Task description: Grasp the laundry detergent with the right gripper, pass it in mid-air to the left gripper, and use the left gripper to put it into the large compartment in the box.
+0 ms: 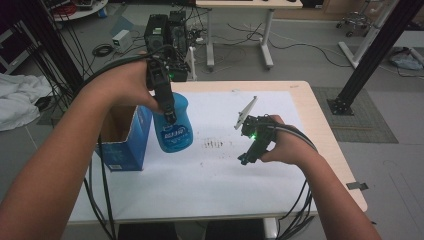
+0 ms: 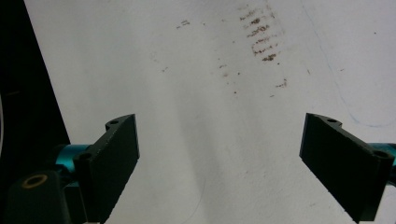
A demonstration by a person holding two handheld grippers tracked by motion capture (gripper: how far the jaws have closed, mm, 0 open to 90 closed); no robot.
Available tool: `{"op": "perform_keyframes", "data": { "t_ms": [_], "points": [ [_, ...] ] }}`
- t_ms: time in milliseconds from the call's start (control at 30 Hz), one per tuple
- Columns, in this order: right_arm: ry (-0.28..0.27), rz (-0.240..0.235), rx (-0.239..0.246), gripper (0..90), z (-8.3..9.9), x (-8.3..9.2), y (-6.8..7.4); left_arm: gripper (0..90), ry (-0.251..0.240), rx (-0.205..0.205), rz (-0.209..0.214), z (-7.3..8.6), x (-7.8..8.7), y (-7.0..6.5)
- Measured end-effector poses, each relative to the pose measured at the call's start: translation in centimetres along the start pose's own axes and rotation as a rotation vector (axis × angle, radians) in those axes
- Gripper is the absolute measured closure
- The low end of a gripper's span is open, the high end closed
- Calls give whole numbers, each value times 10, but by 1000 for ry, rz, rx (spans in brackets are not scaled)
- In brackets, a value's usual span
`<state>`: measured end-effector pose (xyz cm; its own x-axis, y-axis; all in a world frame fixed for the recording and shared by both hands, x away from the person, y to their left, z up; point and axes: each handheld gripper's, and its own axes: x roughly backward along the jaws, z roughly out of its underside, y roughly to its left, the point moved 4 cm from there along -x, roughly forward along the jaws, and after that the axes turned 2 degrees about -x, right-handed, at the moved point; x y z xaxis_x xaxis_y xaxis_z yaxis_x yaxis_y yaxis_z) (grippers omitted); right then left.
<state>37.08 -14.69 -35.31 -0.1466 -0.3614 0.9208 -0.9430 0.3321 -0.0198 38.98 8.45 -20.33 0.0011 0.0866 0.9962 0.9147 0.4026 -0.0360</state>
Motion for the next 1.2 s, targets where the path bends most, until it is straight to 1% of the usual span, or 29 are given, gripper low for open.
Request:
{"op": "perform_keyframes", "data": {
  "t_ms": [67,100,133,233,267,300,333,367,400,433,467,533,633,667,700,833,867,1033,1067,1200],
  "points": [
    [4,-3,2,112,1,-1,0,380,0,37,-1,3,4,3],
    [4,-3,2,112,1,-1,0,380,0,37,-1,3,4,3],
    [9,-2,0,112,1,0,-1,380,-7,81,0,7,10,7],
    [6,-5,0,112,2,-1,-2,380,-31,137,-3,13,19,14],
    [9,-2,-2,112,2,0,-3,380,-35,143,-7,16,22,16],
    [12,-5,-2,112,2,-1,-3,380,-42,159,-10,18,25,18],
    [12,-5,-2,112,2,-1,-3,380,-42,159,-10,18,25,18],
    [17,-6,-1,112,2,-2,-4,380,-51,188,-15,22,32,21],
    [20,-5,-4,112,2,-2,-4,380,-55,203,-18,25,35,22],
    [23,-7,-2,112,2,-3,-5,380,-57,212,-20,27,37,24],
    [21,-13,-1,112,1,-4,-5,380,-63,231,-23,29,41,25],
    [27,-11,-4,112,0,-5,-6,381,-63,253,-28,35,47,28],
    [37,-14,-4,112,-2,-7,-6,380,-79,299,-31,43,55,33],
    [37,-14,-4,112,-2,-7,-6,381,-79,299,-31,43,55,33],
    [38,-15,-1,112,-2,-8,-7,381,-88,318,-35,46,59,35],
    [49,-20,-1,112,-6,-10,-8,381,-104,369,-43,61,68,44],
    [50,-22,2,112,-6,-11,-8,381,-115,387,-45,65,70,46],
    [60,-20,3,112,-8,-14,-9,381,-105,445,-62,88,78,61],
    [59,-21,-5,112,-8,-14,-9,380,-103,455,-67,92,78,63],
    [65,-18,-6,112,-8,-14,-11,380,-96,499,-79,107,81,72]
  ]
}}
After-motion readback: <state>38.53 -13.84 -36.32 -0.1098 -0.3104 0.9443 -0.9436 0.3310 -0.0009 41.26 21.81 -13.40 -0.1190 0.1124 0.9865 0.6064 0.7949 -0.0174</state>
